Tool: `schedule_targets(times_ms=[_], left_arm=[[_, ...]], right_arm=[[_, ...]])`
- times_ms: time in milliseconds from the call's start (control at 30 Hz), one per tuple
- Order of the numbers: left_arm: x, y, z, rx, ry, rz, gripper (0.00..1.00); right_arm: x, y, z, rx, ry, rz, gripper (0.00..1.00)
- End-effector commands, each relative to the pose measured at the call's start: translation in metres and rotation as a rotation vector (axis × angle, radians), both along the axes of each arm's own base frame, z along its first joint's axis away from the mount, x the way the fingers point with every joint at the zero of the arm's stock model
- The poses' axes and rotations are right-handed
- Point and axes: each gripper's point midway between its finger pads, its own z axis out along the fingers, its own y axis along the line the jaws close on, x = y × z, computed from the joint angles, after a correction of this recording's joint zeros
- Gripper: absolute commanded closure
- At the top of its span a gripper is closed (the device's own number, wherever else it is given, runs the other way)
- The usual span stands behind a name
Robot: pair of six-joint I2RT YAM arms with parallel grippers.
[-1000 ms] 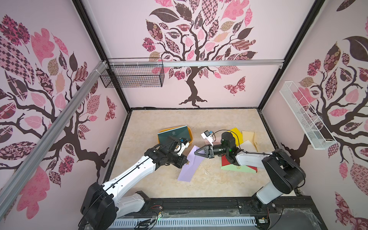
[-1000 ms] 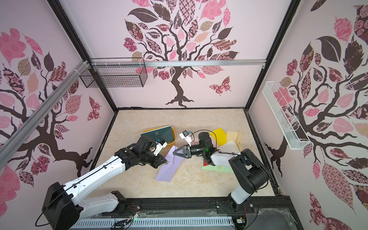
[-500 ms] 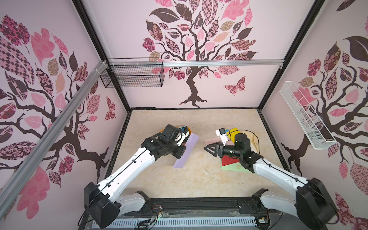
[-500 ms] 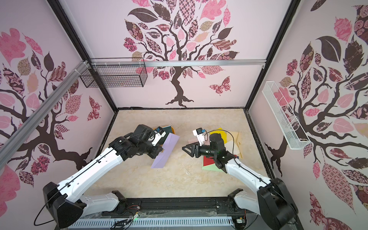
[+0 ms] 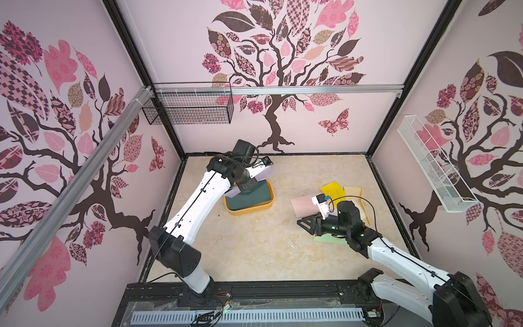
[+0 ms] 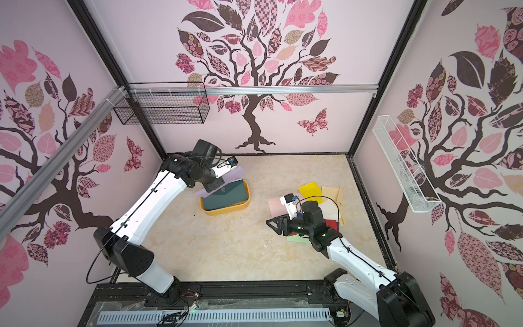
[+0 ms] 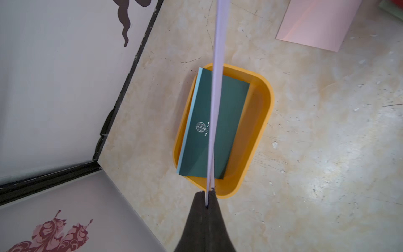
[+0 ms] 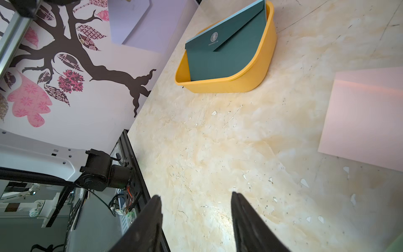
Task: Put the sealed envelopes into the storage box
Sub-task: Place the envelope in the storage box.
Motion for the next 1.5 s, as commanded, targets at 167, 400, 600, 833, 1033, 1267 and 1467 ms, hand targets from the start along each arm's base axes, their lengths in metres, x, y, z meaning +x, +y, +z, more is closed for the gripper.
schedule_targets(times_ms=[167,400,600,833,1033,1267,1467], left_arm=[[-0.004,-0.003,-0.054,0.059,0.212,-0.218,1.00],[0.009,-0.008,-0.080,0.054,0.278,-0.234,1.00],[0.019,-0.002,-0.098,0.041,0.327,-0.233,1.00],[0.028,0.003,-0.111,0.065,0.357,-0.235,1.00],[0.031,0.004,-0.092,0.055,0.309,-0.218,1.00],[0.025,0.014,-0.086,0.099,0.309,-0.214,1.00],[0.019,0.019,-0.099,0.128,0.366,-0.204,1.00]], right_arm=[[0.000,0.001,0.007,0.003,-0.006,0.005,0.45],[-0.007,-0.003,-0.002,-0.009,0.017,0.004,0.46],[-0.006,-0.002,-0.002,-0.007,0.016,0.001,0.45],[-0.005,0.001,-0.010,-0.011,0.051,0.015,0.46],[-0.004,0.001,-0.013,-0.011,0.059,0.014,0.46],[-0.005,0.003,-0.011,-0.002,0.058,0.020,0.46],[-0.006,0.003,-0.011,0.005,0.064,0.025,0.45]])
